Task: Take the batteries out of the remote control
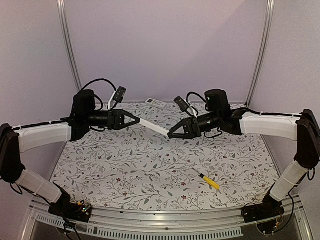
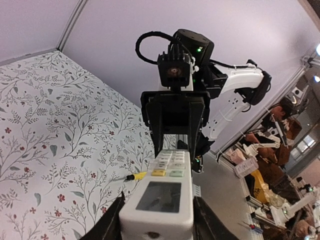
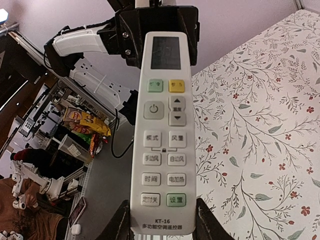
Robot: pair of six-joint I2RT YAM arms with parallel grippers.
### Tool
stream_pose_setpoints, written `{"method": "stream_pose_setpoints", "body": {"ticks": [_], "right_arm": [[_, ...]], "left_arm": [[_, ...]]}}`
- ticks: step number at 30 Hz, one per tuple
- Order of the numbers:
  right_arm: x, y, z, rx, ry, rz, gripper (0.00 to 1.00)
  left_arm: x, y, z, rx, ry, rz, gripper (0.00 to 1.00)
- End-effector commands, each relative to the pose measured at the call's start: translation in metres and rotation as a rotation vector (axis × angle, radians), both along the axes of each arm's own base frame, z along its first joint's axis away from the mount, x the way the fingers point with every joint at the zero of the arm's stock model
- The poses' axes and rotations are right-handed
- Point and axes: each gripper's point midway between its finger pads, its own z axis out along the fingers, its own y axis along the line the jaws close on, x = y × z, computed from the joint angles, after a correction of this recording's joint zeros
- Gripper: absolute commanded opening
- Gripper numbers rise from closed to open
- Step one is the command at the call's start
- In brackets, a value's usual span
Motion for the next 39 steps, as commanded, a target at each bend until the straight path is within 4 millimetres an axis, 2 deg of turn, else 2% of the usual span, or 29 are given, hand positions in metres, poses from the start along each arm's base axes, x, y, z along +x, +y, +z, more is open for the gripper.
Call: {"method": "stream_pose_setpoints", "body": {"ticks": [1, 5, 9, 10, 13, 16, 19, 24, 31, 36, 39], "right_arm": [[0.002, 0.005, 0.006, 0.004, -0.032, -0.006, 0.18], [0.003, 0.005, 0.011, 0.012, -0.044, -0.016, 0.19], [0.006, 0.003, 0.013, 0.013, -0.055, -0.038, 0.27], [0.006, 0.003, 0.014, 0.010, -0.058, -0.047, 0.34], [0.016, 0.000, 0.013, -0.006, -0.084, -0.124, 0.73], [0.024, -0.007, 0.025, 0.013, -0.130, -0.215, 0.88], [0.030, -0.017, 0.041, 0.029, -0.214, -0.335, 0.90], [0.039, -0.024, 0.045, -0.029, -0.358, -0.489, 0.89], [0.047, -0.001, 0.015, -0.246, -0.541, -0.583, 0.82], [0.058, 0.011, -0.010, -0.366, -0.611, -0.591, 0.83], [0.061, 0.021, -0.015, -0.402, -0.654, -0.590, 0.82]], "left_arm": [[-0.007, -0.006, 0.001, -0.003, 0.013, -0.044, 0.35], [-0.011, -0.006, 0.002, -0.022, 0.038, -0.068, 0.27], [-0.013, -0.006, 0.003, -0.052, 0.073, -0.089, 0.11], [-0.014, -0.006, 0.002, -0.053, 0.078, -0.093, 0.07], [-0.012, -0.003, 0.002, -0.055, 0.083, -0.077, 0.00], [-0.002, 0.007, 0.004, -0.060, 0.085, -0.013, 0.00], [0.008, 0.017, 0.003, -0.061, 0.101, 0.043, 0.00], [0.027, 0.028, -0.011, -0.029, 0.176, 0.114, 0.00], [0.035, 0.034, -0.020, -0.009, 0.212, 0.150, 0.00], [0.037, 0.034, -0.026, 0.003, 0.232, 0.156, 0.00], [0.038, 0.033, -0.028, 0.006, 0.237, 0.156, 0.00]]}}
